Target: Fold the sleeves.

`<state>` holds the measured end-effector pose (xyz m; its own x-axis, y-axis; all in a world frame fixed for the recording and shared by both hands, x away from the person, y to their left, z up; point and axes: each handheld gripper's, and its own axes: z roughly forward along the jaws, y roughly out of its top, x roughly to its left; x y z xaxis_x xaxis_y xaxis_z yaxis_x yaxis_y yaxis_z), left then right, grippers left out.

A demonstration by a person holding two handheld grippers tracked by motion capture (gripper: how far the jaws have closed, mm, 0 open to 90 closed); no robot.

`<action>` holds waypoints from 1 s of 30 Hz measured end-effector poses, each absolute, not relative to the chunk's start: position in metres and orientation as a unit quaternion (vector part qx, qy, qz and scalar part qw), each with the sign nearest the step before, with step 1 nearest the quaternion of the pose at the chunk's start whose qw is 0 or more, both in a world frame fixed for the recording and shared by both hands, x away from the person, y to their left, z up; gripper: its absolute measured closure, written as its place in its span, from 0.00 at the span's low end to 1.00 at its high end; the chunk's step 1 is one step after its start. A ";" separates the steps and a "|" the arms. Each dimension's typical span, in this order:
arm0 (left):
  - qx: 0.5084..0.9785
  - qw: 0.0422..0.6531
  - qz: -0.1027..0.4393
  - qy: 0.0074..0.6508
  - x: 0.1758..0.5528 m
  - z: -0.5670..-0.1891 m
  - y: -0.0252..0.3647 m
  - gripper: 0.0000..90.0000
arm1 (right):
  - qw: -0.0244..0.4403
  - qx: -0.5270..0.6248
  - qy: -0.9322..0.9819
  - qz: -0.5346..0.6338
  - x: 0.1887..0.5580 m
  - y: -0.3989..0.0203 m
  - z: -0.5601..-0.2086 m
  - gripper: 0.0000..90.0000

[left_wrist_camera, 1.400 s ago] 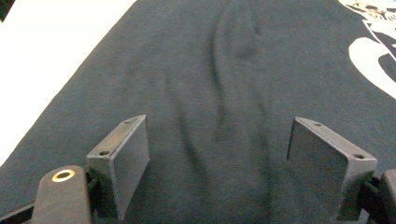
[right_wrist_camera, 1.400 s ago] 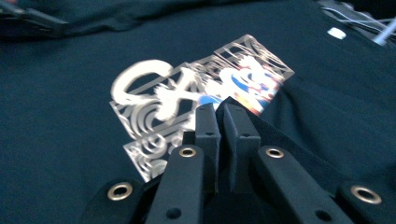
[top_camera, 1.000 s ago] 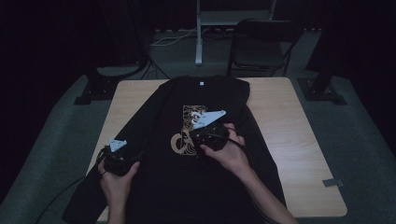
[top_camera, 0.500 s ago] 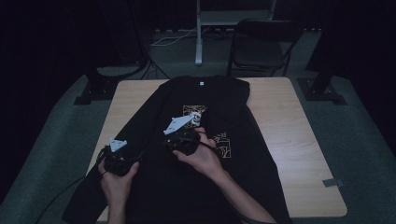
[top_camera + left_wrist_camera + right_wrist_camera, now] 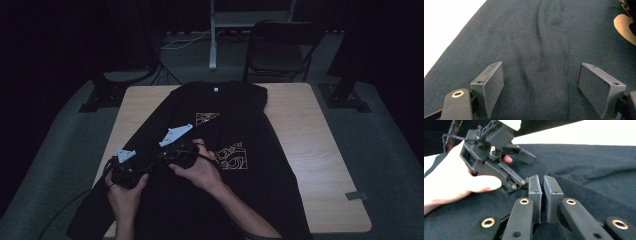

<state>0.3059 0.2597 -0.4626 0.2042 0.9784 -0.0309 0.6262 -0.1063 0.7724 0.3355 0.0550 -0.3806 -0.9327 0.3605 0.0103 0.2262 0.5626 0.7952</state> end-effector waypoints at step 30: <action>0.690 0.347 0.260 0.579 0.305 -0.462 0.261 0.25 | -0.017 0.150 0.863 0.483 0.349 0.072 -0.366 0.71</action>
<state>0.3049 0.2612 -0.4624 0.1932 0.9802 -0.0426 0.6192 -0.0881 0.7802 0.3487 0.0719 -0.3664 -0.9545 0.2420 0.1743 0.2751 0.4890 0.8277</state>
